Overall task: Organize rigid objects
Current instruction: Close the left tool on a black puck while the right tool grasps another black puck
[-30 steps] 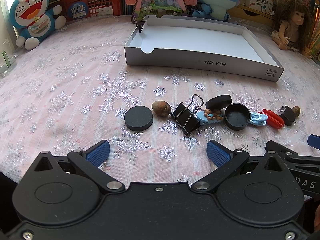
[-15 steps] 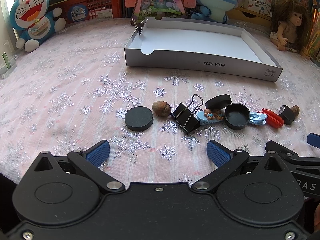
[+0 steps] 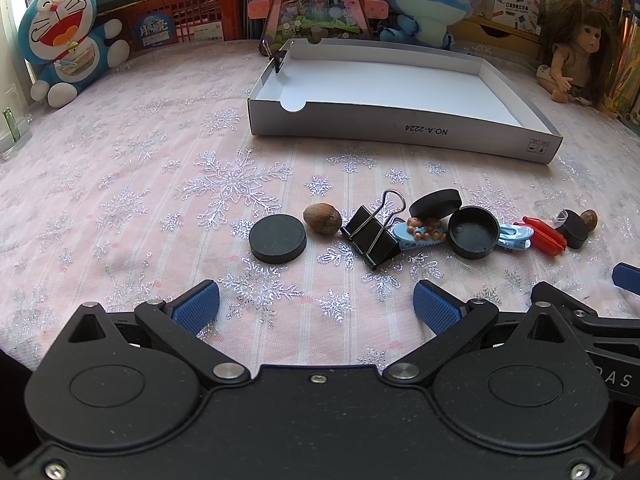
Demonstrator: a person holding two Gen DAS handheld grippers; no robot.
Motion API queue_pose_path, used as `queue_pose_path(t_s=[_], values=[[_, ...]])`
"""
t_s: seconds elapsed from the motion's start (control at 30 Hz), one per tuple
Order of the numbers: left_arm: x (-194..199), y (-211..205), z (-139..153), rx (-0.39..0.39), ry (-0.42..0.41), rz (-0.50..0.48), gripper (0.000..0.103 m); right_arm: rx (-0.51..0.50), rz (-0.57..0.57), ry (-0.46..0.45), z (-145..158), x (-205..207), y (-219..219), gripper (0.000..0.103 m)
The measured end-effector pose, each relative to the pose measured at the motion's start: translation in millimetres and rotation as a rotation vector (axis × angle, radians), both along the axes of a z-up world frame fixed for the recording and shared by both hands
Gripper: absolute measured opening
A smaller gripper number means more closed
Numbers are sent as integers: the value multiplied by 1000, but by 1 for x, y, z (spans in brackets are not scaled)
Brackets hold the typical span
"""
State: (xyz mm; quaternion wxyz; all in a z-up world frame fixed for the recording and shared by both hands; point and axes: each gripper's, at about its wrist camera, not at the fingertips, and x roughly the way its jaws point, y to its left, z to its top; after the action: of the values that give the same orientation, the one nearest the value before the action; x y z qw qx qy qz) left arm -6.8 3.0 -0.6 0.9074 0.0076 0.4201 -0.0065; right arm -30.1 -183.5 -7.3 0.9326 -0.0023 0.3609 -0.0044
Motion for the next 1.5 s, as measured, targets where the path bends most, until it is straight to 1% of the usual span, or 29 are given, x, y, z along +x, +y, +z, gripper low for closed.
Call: queue_pose_path(t_s=[0.1, 0.23, 0.33, 0.47, 0.6, 0.63, 0.73, 0.77, 0.8, 0.87, 0.93, 0.97, 1.0, 1.07, 1.1, 1.23, 1.3, 1.43, 1.5], values=[[-1, 0, 0, 0, -4, -4, 103, 1, 3, -7, 0, -2, 0, 103], [-3, 0, -1, 0, -18, -8, 103, 3, 14, -48, -4, -8, -1, 103], [-6, 1, -2, -1, -33, -16, 103, 1, 19, -57, -4, -10, -1, 103], [-9, 3, -4, -2, -61, -49, 103, 3, 24, -70, -4, -10, -2, 103], [-10, 8, -4, -10, -70, -77, 103, 35, 16, -108, -4, -13, -6, 103], [-11, 9, -3, -14, -74, -78, 101, 40, 14, -119, -4, -13, -7, 103], [-12, 16, -1, -29, -100, -72, 89, 23, 16, -163, -2, -14, -9, 103], [-13, 20, 0, -32, -108, -71, 84, 12, 18, -179, 0, -15, -9, 101], [-13, 22, 1, -35, -114, -70, 82, 2, 19, -192, 1, -15, -9, 99], [-13, 27, 3, -38, -127, -63, 72, -7, 20, -210, 3, -15, -11, 94], [-13, 31, 5, -35, -140, -57, 66, -12, 8, -215, 5, -14, -13, 86], [-13, 33, 5, -30, -147, -56, 62, -15, -2, -216, 5, -14, -14, 80], [-13, 34, 5, -27, -151, -57, 60, -17, -11, -217, 5, -14, -15, 74], [-11, 36, 4, -23, -150, -62, 55, -16, -14, -211, 4, -12, -17, 67], [-11, 38, 3, -26, -149, -63, 54, -17, -15, -204, 4, -11, -17, 60], [-9, 37, 2, -26, -160, -70, 49, -20, -28, -187, 0, -5, -18, 47], [-8, 35, 1, -27, -164, -74, 49, -20, -25, -184, 0, -2, -17, 35], [-4, 32, 0, -30, -171, -81, 49, -14, 5, -173, -1, 4, -14, 34], [-2, 31, -1, -32, -177, -83, 49, -6, 5, -165, -3, 7, -13, 36]])
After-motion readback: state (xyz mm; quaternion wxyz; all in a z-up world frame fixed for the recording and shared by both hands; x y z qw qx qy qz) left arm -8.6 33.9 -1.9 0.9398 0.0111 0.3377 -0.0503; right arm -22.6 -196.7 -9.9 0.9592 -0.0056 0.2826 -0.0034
